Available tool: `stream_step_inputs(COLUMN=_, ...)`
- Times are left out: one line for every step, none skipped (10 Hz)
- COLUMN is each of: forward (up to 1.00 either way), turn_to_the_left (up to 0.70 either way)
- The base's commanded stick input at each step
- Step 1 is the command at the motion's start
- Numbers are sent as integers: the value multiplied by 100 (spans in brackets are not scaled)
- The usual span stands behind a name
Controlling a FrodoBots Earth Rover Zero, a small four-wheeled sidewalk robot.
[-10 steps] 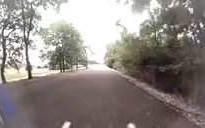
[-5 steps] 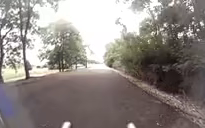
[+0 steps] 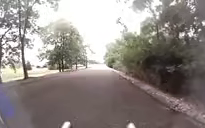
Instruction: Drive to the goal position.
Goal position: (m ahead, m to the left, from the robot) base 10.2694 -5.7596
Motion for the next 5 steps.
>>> stream_step_inputs(forward=60, turn_to_the_left=0)
stream_step_inputs(forward=60, turn_to_the_left=0)
stream_step_inputs(forward=60, turn_to_the_left=0)
stream_step_inputs(forward=60, turn_to_the_left=0)
stream_step_inputs(forward=60, turn_to_the_left=0)
